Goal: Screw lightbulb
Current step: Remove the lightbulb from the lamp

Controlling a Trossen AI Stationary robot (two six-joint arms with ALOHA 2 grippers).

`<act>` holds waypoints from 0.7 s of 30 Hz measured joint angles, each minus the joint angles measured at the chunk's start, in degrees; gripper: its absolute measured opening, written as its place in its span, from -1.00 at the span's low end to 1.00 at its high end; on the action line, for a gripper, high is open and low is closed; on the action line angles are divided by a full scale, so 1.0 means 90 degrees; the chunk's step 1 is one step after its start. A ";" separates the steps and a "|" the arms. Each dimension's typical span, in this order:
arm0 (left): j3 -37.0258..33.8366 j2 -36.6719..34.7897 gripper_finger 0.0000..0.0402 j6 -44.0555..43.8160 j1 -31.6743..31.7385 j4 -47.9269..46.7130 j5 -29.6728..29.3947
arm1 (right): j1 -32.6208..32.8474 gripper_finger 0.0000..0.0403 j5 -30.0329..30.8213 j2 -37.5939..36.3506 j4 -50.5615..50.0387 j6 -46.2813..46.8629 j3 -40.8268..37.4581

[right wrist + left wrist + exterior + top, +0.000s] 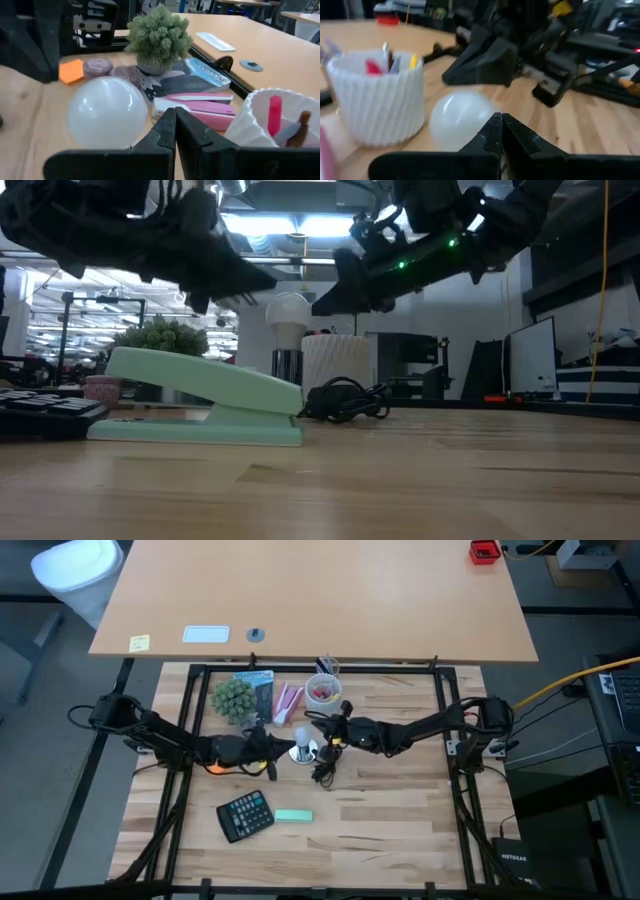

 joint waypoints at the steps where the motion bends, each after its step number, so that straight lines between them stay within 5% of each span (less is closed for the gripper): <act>1: 0.0002 0.0000 -0.99 0.0097 -0.0017 0.0158 -0.0005 | 0.0025 -0.94 0.0002 -0.0086 -0.0094 -0.0005 -0.0001; 8: 0.0003 -0.0002 -0.99 0.0781 0.0060 0.0876 -0.0436 | 0.0621 -0.94 0.0000 -0.0586 -0.0149 -0.0338 -0.0002; 21: 0.0002 -0.0002 -0.99 0.0851 0.0570 0.0517 -0.0738 | 0.1279 -0.94 -0.0005 -0.0591 -0.0665 -0.0083 -0.0002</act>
